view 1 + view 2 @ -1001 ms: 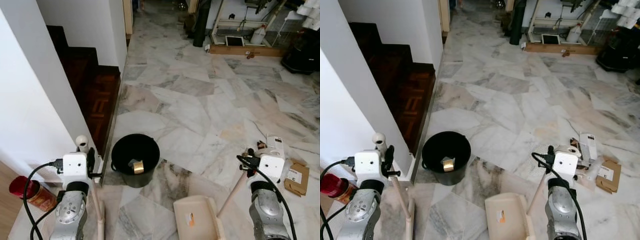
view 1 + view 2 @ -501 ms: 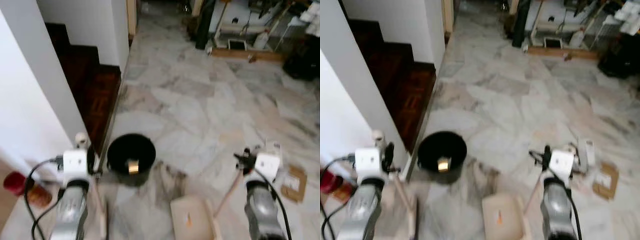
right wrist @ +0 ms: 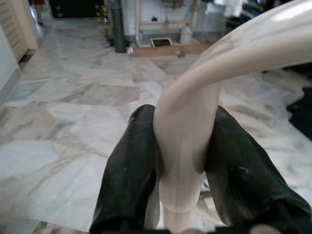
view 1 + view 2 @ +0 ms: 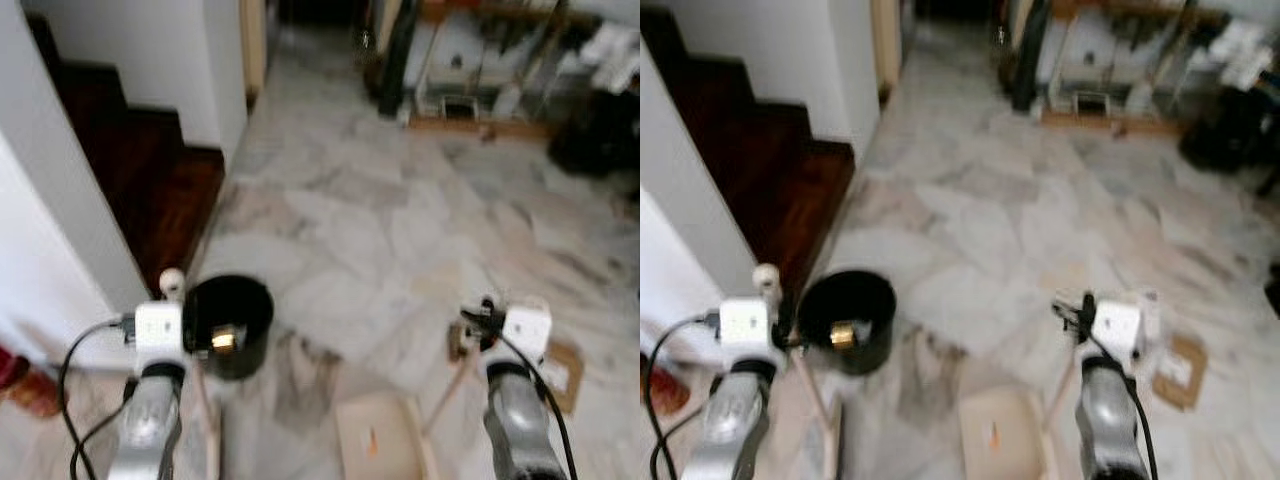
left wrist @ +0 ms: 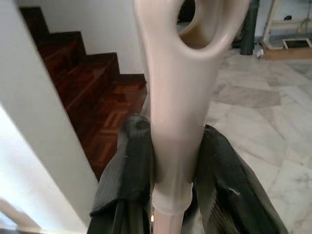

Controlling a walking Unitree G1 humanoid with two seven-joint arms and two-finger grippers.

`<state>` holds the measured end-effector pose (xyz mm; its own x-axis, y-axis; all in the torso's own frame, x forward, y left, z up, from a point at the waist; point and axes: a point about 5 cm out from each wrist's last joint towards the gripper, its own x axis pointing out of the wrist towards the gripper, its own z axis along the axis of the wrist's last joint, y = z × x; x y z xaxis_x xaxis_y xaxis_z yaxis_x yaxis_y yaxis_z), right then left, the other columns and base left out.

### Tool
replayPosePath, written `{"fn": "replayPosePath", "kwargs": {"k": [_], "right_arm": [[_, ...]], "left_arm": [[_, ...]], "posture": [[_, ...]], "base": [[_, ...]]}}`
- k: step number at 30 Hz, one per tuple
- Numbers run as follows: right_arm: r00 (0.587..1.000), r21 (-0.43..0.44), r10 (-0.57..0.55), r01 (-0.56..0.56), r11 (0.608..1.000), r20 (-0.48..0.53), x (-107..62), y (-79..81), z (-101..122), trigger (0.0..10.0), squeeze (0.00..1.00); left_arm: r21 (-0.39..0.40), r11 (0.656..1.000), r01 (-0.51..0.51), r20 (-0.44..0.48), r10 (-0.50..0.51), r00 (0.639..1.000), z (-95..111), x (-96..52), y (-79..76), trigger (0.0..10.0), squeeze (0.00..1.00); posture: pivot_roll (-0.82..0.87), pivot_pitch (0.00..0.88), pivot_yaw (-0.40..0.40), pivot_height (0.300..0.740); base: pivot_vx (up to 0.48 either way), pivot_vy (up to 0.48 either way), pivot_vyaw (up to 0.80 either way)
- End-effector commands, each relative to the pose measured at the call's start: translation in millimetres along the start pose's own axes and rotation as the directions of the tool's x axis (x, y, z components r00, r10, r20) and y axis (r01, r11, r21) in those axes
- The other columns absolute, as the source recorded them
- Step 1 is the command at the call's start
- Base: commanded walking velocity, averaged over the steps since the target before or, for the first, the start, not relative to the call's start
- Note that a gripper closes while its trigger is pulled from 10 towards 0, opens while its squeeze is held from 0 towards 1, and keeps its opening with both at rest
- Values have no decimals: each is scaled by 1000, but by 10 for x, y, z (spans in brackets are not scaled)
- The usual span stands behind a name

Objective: Sweep floor

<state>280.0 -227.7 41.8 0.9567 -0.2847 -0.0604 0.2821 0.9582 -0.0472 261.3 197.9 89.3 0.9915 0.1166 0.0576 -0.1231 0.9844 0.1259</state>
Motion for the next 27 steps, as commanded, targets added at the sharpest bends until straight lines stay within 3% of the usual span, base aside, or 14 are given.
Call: {"fn": "replayPosePath", "kwargs": {"k": [1,16,27], "right_arm": [[1000,-5,-8,8,1000,30,39,-24,67,10000,0],[999,-4,-6,6,1000,34,32,7,68,10000,0],[1000,10,-10,10,1000,20,41,-2,60,10000,0]], "left_arm": [[7,1000,17,45,-17,999,87,32,-41,10000,0],[-12,999,39,57,-39,998,126,50,-110,10000,0],[-38,999,35,65,-32,997,152,81,-124,10000,0]], "posture": [[39,0,-25,740],[35,34,-26,740],[35,35,-29,740]], "base": [[0,-349,0],[0,-335,0],[0,0,0]]}}
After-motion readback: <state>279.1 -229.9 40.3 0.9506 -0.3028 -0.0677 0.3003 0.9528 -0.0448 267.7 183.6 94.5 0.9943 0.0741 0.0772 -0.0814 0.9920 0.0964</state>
